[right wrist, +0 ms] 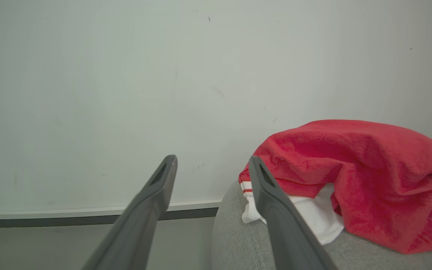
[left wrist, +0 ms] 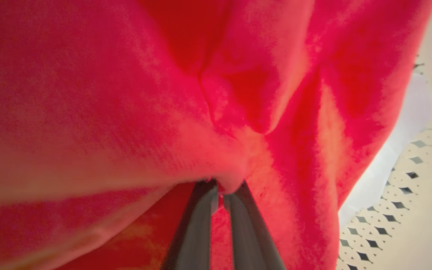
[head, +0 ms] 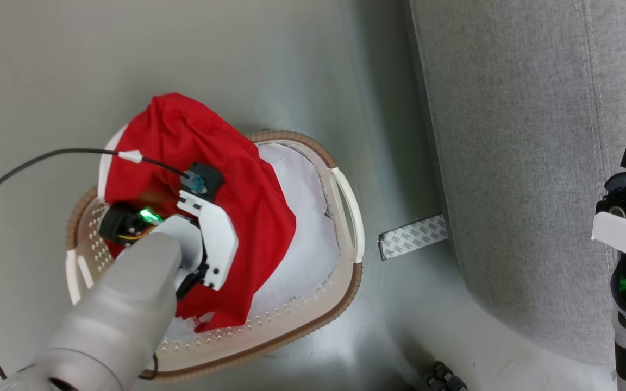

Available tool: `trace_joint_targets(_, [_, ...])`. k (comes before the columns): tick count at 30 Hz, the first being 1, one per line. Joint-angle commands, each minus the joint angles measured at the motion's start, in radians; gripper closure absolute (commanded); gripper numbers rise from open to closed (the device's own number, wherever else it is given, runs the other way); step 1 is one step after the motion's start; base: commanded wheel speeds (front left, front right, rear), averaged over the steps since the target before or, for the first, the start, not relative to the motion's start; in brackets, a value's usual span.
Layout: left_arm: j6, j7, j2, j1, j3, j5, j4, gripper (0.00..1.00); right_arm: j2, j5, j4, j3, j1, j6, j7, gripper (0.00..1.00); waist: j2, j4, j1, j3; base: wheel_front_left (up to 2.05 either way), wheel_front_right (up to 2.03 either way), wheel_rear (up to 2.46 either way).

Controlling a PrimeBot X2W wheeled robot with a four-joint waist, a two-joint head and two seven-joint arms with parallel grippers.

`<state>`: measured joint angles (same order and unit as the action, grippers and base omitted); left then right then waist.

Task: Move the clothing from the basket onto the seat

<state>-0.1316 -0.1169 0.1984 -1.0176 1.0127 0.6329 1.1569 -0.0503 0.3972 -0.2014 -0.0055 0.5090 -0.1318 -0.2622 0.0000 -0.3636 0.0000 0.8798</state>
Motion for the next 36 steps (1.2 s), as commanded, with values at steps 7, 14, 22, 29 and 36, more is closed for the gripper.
trace_joint_targets(7, [0.002,0.042,-0.014,0.024,0.03,0.051,-0.022,1.0,0.001,-0.019,0.01,-0.002,0.01,0.002,-0.002,0.0,0.0,0.027,0.0,-0.055,0.0,0.0,0.0])
trace_joint_targets(14, [0.002,0.151,-0.033,0.086,0.053,0.11,-0.073,1.0,0.001,-0.055,0.04,-0.015,-0.025,0.002,-0.002,0.0,0.0,0.075,0.0,-0.182,0.0,0.0,0.0])
trace_joint_targets(22, [0.002,0.297,-0.036,0.173,0.107,0.185,-0.176,1.0,0.0,-0.087,0.104,-0.017,-0.109,0.002,-0.002,0.0,0.0,0.151,0.0,-0.377,0.0,0.0,0.0])
trace_joint_targets(29, [0.001,0.368,-0.025,0.22,0.116,0.241,-0.277,1.0,0.0,-0.108,0.153,-0.005,-0.188,0.002,-0.002,0.0,0.0,0.201,0.0,-0.545,0.0,0.0,0.0])
trace_joint_targets(36, [0.001,0.381,0.027,0.259,0.02,0.234,-0.489,1.0,0.0,-0.091,0.193,0.009,-0.261,0.002,-0.002,0.0,0.0,0.24,0.0,-0.675,0.0,0.0,0.0])
